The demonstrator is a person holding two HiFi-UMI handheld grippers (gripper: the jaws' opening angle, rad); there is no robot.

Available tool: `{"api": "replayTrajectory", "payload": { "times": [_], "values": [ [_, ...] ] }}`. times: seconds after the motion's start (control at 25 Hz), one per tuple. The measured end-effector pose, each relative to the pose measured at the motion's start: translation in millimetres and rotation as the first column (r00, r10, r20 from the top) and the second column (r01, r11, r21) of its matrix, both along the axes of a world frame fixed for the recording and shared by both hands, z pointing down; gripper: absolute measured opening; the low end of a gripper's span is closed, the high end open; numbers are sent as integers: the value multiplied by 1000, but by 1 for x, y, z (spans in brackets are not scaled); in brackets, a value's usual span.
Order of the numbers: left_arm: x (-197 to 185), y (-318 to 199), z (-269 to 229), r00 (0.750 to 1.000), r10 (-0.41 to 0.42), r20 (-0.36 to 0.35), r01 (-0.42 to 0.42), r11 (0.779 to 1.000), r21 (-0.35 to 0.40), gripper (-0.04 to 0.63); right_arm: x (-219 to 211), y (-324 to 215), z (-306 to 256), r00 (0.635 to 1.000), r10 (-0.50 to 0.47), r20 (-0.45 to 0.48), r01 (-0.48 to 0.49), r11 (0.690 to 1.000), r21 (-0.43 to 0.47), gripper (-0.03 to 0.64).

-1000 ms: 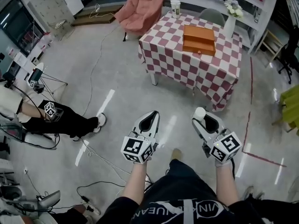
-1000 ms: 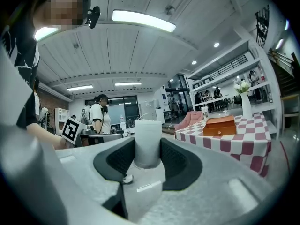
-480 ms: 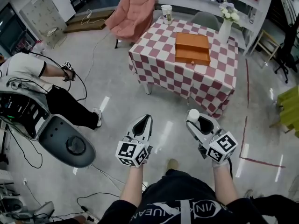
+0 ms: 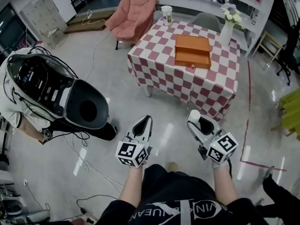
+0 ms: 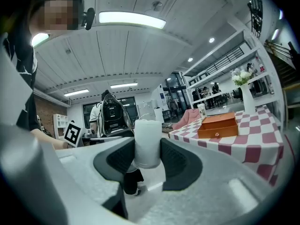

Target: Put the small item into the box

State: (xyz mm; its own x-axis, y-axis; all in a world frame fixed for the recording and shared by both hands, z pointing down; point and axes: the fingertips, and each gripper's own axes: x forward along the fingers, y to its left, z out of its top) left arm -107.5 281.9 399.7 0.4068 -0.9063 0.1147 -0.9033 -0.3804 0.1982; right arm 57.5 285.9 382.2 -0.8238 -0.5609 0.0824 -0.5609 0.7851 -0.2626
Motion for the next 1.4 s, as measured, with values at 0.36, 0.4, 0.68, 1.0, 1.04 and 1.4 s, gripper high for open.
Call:
{"api": "replayTrajectory", "payload": {
  "times": [0.36,0.4,0.68,1.0,1.04,1.4],
  "values": [
    [2,-5,-9,1000,-3,18,3,1000,4,17,15,-5,-3,999,31,30,-30,999,-10,169],
    [3,-6,-9,1000,0,19,0,1000,3,17,17,-6,-3,999,36,36,-36,999,-14,169],
    [13,-6,5,1000,7,23,-6,1000,-30,17,27,-4,13,998,47,43,-45,998,-51,169],
    [23,-17,18,999,29,35,-26,997,-77,17,42,-21,20,993,92,78,-86,993,-87,169],
    [25,-21,19,999,35,36,-32,996,-81,17,44,-24,20,992,98,81,-91,992,-89,169],
    [55,-68,17,991,124,42,-121,990,-78,17,62,-54,23,986,148,69,-141,985,-103,169]
  ]
}}
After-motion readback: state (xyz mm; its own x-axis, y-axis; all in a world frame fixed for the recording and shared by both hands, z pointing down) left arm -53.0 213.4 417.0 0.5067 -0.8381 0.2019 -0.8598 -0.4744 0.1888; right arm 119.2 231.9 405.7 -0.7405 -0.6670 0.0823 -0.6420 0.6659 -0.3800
